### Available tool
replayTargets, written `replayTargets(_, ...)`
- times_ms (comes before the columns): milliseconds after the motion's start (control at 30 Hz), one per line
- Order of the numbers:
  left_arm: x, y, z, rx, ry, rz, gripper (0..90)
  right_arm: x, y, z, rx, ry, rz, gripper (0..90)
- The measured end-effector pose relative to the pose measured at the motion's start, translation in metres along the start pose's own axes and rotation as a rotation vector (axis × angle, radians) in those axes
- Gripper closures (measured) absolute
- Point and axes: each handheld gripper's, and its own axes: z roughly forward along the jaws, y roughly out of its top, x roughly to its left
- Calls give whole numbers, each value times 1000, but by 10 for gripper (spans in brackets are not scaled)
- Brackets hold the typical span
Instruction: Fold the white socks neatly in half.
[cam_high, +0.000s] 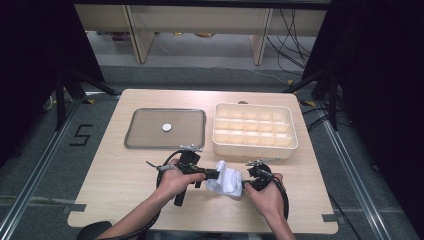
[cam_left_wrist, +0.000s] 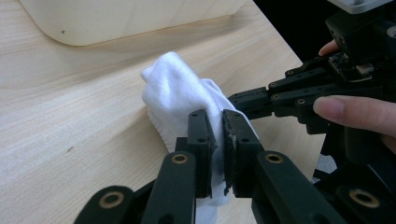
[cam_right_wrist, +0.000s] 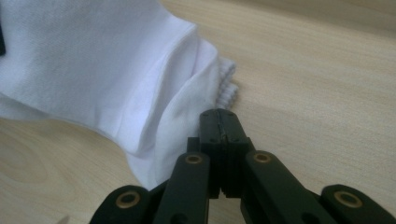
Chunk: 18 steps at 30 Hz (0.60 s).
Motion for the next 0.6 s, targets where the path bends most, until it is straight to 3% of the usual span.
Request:
replayTargets(133, 0, 0, 1, 5, -13, 3, 818, 3, 0, 1, 19, -15, 15, 897)
replayTargets(267, -1, 0, 1, 5, -5, 9, 818, 2, 0, 3, -7, 3, -47, 897)
replayTargets(300, -1, 0, 1, 6, -5, 12, 818, 4, 1, 3, -9, 6, -30, 897)
replayTargets(333, -1, 0, 1, 4, -6, 12, 818, 3, 1, 4, -9, 9, -52, 896)
replayTargets(533, -1, 1, 1, 8, -13, 15, 818, 7, 2, 5, 10, -3, -51, 896)
replayTargets(600, -2, 2, 1, 8, -13, 16, 818, 9, 3, 6, -7, 7, -57, 895)
